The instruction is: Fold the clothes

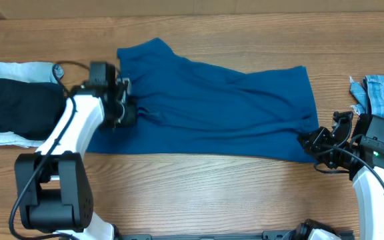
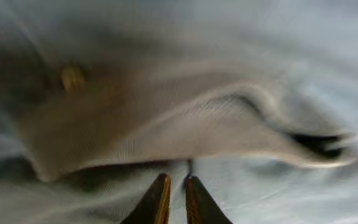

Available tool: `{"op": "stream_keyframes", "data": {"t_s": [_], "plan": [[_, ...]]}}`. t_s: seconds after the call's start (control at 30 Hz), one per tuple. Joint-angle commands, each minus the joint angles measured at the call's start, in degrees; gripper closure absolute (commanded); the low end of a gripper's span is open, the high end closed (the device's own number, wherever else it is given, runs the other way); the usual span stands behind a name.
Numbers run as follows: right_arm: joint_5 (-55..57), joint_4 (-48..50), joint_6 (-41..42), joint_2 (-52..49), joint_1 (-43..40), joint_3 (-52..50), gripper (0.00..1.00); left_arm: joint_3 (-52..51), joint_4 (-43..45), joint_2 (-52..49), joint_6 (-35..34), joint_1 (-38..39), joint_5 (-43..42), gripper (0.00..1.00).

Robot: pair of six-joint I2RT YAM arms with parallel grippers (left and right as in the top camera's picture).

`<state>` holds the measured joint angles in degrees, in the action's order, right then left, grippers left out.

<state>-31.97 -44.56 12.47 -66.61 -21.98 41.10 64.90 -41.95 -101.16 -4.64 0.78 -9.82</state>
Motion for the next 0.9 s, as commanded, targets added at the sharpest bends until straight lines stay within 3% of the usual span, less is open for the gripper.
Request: {"op": "stream_keyframes", "data": {"t_s": [0.0, 0.3, 0.47, 0.57, 0.67, 0.77, 0.87], "plan": [[1.4, 0.3, -0.7, 0.1, 0.3, 1.2, 0.87, -5.2, 7.3, 0.0, -1.8, 0.4, -0.5, 0.94], [1.5, -0.4, -0.7, 0.1, 0.3, 1.2, 0.87, -5.9, 29.6, -2.4, -4.6, 0.4, 0.4, 0.96], [1.5, -0.4, -0.7, 0.1, 0.3, 1.2, 0.88, -3.9, 30.6, -2.4, -4.0, 0.3, 3.1, 0.96], [1.5, -0.9, -0.7, 0.1, 0.3, 1.2, 0.88, 1.7, 24.9, -2.3, -1.7, -0.6, 3.5, 0.96], [1.5, -2.6, -0.7, 0.1, 0.3, 1.2, 0.88, 12.9, 11.7, -2.2, 1.2, -1.6, 3.9, 0.80], [1.4, -2.8, -0.7, 0.1, 0.3, 1.2, 0.87, 20.4, -0.2, -2.2, 5.4, -0.5, -0.3, 0.86], [1.5, -2.7, -0.7, 0.1, 0.3, 1.2, 0.87, 18.0, -6.1, -2.6, 9.0, 3.7, -0.9, 0.88]]}}
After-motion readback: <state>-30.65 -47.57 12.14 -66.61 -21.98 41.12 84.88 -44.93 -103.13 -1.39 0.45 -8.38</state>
